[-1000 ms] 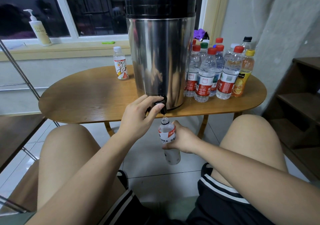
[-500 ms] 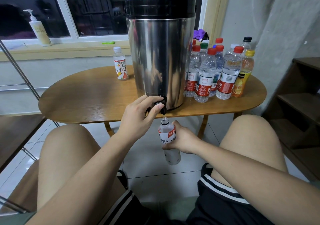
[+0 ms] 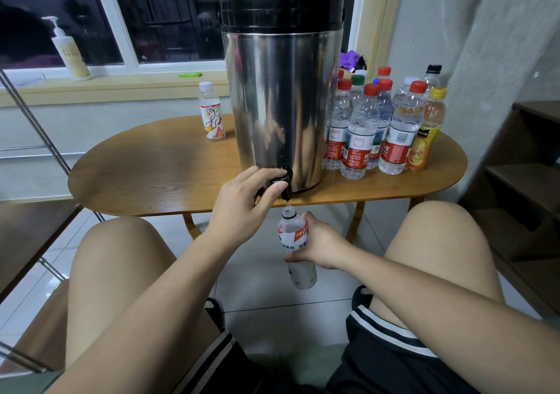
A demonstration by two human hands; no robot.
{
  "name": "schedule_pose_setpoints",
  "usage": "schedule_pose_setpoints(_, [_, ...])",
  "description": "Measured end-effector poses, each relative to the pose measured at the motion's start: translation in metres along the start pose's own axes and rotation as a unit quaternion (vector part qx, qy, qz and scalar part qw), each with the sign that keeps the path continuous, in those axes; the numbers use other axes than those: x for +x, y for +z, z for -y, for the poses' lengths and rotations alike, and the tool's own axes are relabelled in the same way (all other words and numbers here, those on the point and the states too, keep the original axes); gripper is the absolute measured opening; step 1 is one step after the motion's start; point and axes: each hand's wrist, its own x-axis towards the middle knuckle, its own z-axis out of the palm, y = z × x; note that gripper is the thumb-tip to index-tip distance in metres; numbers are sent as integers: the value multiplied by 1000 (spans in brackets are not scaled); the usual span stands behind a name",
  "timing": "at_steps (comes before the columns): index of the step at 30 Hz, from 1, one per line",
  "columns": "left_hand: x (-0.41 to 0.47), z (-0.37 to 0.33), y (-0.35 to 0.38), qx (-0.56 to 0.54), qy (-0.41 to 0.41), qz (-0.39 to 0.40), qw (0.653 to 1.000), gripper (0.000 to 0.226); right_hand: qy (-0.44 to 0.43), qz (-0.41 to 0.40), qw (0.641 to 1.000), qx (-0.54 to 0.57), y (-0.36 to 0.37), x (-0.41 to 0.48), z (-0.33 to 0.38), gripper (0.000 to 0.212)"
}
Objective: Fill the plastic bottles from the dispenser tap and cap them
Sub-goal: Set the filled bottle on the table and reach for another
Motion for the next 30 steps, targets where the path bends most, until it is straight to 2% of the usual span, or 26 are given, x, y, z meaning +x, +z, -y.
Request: schedule_pose_setpoints(30, [0, 0, 0, -4, -7, 8, 1000, 31, -5, 2, 1000, -5, 0, -1, 1, 86])
